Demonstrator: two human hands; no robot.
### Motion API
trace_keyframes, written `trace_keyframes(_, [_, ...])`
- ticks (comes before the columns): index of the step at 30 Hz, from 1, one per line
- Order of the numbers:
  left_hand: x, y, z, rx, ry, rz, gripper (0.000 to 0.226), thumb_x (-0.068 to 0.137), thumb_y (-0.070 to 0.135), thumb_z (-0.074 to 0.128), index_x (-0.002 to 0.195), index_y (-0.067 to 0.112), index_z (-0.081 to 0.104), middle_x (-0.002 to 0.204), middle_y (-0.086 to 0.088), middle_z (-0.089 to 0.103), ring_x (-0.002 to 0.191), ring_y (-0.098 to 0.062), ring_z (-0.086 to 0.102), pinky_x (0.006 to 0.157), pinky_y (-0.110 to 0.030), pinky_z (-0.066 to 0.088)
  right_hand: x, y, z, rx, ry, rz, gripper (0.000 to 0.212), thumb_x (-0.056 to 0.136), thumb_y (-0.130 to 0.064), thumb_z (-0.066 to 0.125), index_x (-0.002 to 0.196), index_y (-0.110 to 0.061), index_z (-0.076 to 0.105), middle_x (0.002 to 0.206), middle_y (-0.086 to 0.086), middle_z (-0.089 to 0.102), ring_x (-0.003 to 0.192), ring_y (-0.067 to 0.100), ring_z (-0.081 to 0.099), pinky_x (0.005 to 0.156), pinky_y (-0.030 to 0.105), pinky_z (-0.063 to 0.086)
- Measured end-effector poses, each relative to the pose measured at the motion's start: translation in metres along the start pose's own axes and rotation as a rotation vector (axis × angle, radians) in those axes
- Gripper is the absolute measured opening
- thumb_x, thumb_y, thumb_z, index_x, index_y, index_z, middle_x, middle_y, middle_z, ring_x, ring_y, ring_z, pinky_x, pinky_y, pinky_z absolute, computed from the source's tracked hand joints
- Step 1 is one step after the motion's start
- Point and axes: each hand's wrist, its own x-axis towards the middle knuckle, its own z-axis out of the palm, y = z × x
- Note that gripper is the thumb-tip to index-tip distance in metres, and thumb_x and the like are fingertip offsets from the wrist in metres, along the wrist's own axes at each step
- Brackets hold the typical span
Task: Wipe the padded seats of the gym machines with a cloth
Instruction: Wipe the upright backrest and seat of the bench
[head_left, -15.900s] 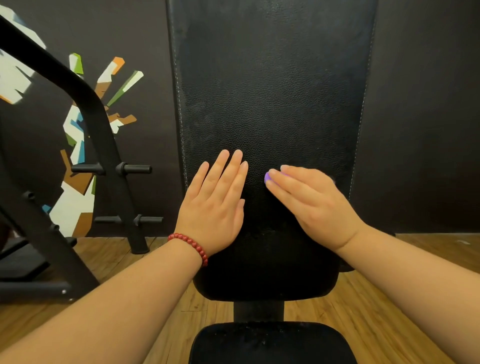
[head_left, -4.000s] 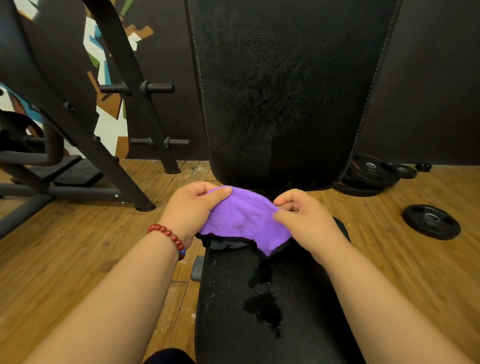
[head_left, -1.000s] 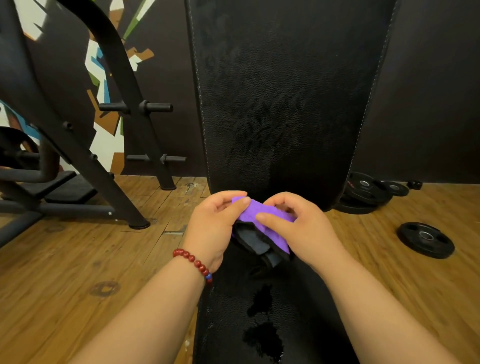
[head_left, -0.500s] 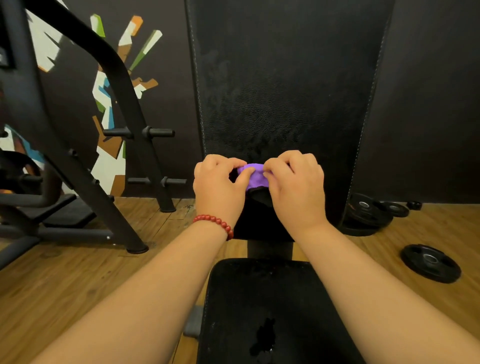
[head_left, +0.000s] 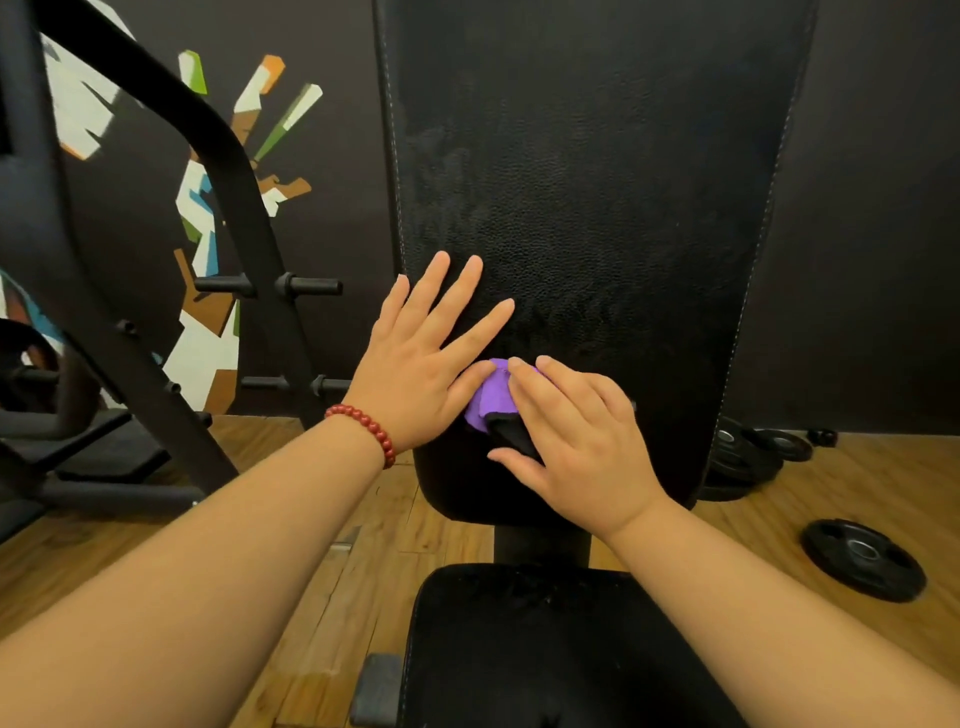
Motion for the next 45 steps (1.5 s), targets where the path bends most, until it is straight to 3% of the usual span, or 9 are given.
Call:
trace_keyframes(6, [-0.001, -0.003, 0.010, -0.014, 0.103, 0.029, 0.048, 0.100, 0.035, 0.037, 0.147, 0.023, 0.034, 0.156, -0.013, 0.025, 0.146, -0.035, 0.012, 0.120, -0.046, -0.001, -0.007, 0.011, 0.010, -0.019, 0.025, -0.116, 0.048, 0.097, -0.013, 0.054, 0.144, -0.012, 0.042, 0.148, 0.014, 0.041, 0.139, 0.029, 0.038, 0.113, 0.040, 0.033])
trace_keyframes(9, [-0.002, -0.004, 0.010, -0.019, 0.113, 0.036, 0.049, 0.098, 0.031, 0.041, 0.147, 0.022, 0.035, 0.156, -0.013, 0.026, 0.146, -0.035, 0.012, 0.120, -0.047, -0.001, -0.013, 0.024, 0.007, -0.013, 0.003, -0.199, 0.048, 0.095, -0.005, 0.053, 0.142, -0.011, 0.046, 0.148, 0.014, 0.041, 0.139, 0.030, 0.038, 0.113, 0.040, 0.033])
trace_keyframes(15, [-0.002, -0.005, 0.012, -0.032, 0.143, 0.036, 0.049, 0.097, 0.027, 0.043, 0.145, 0.021, 0.038, 0.155, -0.013, 0.028, 0.145, -0.035, 0.016, 0.120, -0.047, 0.002, -0.004, 0.012, 0.009, 0.006, -0.025, -0.202, 0.046, 0.098, -0.022, 0.054, 0.142, -0.011, 0.046, 0.150, 0.008, 0.038, 0.140, 0.028, 0.036, 0.112, 0.041, 0.034])
trace_keyframes(24, [-0.007, -0.011, 0.010, -0.033, 0.096, 0.083, 0.053, 0.095, 0.025, 0.043, 0.147, 0.021, 0.033, 0.155, -0.011, 0.027, 0.145, -0.033, 0.016, 0.120, -0.046, 0.002, -0.002, 0.047, -0.011, 0.040, -0.134, -0.445, 0.034, 0.098, -0.004, 0.046, 0.130, 0.000, 0.058, 0.140, 0.015, 0.052, 0.131, 0.033, 0.048, 0.100, 0.045, 0.048])
trace_keyframes(29, [-0.007, -0.009, 0.012, -0.040, 0.118, 0.074, 0.050, 0.097, 0.025, 0.040, 0.147, 0.019, 0.035, 0.155, -0.011, 0.029, 0.145, -0.033, 0.018, 0.120, -0.046, 0.004, 0.018, 0.033, -0.002, 0.079, -0.025, -0.305, 0.035, 0.096, -0.005, 0.052, 0.130, 0.001, 0.056, 0.139, 0.015, 0.052, 0.132, 0.034, 0.047, 0.104, 0.044, 0.044])
trace_keyframes(33, [-0.007, -0.010, 0.011, -0.033, 0.099, 0.080, 0.050, 0.097, 0.025, 0.039, 0.147, 0.019, 0.033, 0.155, -0.010, 0.028, 0.146, -0.031, 0.018, 0.120, -0.046, 0.005, 0.011, 0.034, 0.000, 0.067, -0.085, -0.310, 0.038, 0.094, -0.012, 0.059, 0.132, -0.004, 0.056, 0.139, 0.014, 0.053, 0.130, 0.035, 0.048, 0.101, 0.046, 0.046])
trace_keyframes(39, [-0.001, -0.030, -0.009, 0.064, 0.015, 0.197, 0.054, 0.097, 0.025, 0.036, 0.149, 0.014, 0.030, 0.156, -0.005, 0.025, 0.145, -0.025, 0.023, 0.120, -0.042, 0.013, 0.034, 0.028, 0.002, 0.114, 0.049, -0.218, 0.031, 0.098, -0.004, 0.046, 0.123, 0.001, 0.062, 0.130, 0.014, 0.061, 0.116, 0.034, 0.057, 0.098, 0.045, 0.046])
trace_keyframes(43, [0.008, -0.060, -0.022, 0.151, -0.058, 0.321, 0.054, 0.101, 0.032, 0.030, 0.152, 0.015, 0.022, 0.158, -0.009, 0.018, 0.147, -0.027, 0.015, 0.121, -0.043, 0.010, -0.011, 0.002, 0.018, 0.060, -0.168, -0.558, 0.031, 0.095, -0.011, 0.048, 0.119, -0.001, 0.064, 0.125, 0.011, 0.065, 0.117, 0.027, 0.055, 0.107, 0.038, 0.036])
trace_keyframes(45, [0.010, -0.064, -0.021, 0.138, -0.088, 0.330, 0.055, 0.100, 0.033, 0.030, 0.152, 0.017, 0.019, 0.158, -0.010, 0.016, 0.147, -0.029, 0.013, 0.121, -0.043, 0.008, -0.009, 0.003, 0.013, 0.116, -0.207, -0.573, 0.033, 0.095, -0.013, 0.046, 0.118, -0.005, 0.068, 0.126, 0.008, 0.064, 0.116, 0.025, 0.054, 0.101, 0.038, 0.042])
